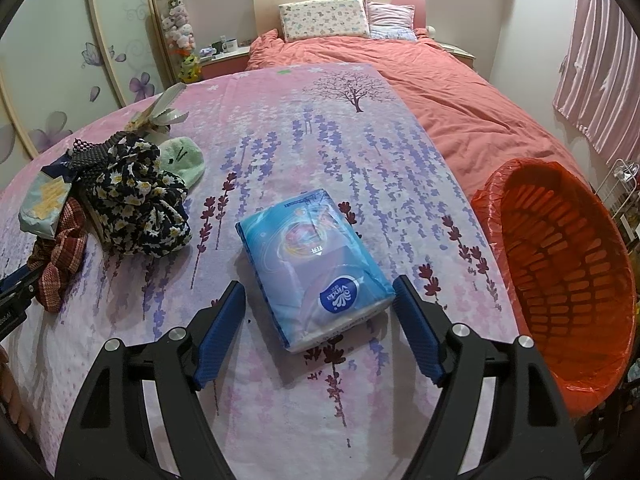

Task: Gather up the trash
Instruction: 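Grasp the blue tissue pack with the right tool while the left grasps the plaid scrunchie, then carry the tissue pack and scrunchie over the orange basket and release them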

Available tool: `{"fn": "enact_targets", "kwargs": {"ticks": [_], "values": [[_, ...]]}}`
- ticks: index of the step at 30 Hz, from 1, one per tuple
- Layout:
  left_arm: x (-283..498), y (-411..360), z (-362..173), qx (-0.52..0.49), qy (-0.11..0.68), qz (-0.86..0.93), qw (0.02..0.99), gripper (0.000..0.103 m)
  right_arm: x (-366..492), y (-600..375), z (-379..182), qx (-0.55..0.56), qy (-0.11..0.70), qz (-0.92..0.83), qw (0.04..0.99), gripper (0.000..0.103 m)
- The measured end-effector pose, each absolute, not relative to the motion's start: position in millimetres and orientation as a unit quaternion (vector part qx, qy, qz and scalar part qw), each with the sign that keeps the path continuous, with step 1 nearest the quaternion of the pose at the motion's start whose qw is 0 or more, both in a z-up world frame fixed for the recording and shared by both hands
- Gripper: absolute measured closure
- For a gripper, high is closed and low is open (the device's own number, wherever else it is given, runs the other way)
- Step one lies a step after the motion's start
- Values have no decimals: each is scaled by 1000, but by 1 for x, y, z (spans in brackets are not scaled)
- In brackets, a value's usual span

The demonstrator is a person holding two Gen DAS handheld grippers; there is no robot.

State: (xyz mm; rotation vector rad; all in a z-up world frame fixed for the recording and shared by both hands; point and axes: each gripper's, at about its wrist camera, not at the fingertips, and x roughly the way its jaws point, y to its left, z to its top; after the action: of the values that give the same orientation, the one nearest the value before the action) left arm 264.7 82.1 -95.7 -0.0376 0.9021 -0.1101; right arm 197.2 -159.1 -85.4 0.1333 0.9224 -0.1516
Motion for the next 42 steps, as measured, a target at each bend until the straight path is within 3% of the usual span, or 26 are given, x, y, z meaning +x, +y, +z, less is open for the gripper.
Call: {"fn": "enact_targets", "kwargs": {"ticks": [4, 5, 6, 8, 11, 29, 42], "values": [[268, 81, -96, -19, 435, -54, 898, 42, 201, -165, -85, 81, 438, -65, 893, 29], [269, 80, -95, -21, 435, -53, 899, 47, 202, -165, -85, 82, 437, -67, 893, 36], [269, 80, -94, -25, 434, -55, 899, 61, 202, -165, -85, 80, 436, -72, 894, 40], [271, 80, -93, -36, 433, -69, 898, 76, 200, -165, -85, 78, 435, -67, 895, 44], [269, 83, -91, -51, 433, -80, 896, 82, 192, -164, -83, 78, 433, -60, 896, 46], [213, 79, 12, -45, 328, -100, 938, 83, 153, -165, -26, 92, 365, -50, 925, 47], [195, 19, 56, -43, 291, -161, 942, 83, 122, -189, 8, 107, 310, -71, 942, 47]]}}
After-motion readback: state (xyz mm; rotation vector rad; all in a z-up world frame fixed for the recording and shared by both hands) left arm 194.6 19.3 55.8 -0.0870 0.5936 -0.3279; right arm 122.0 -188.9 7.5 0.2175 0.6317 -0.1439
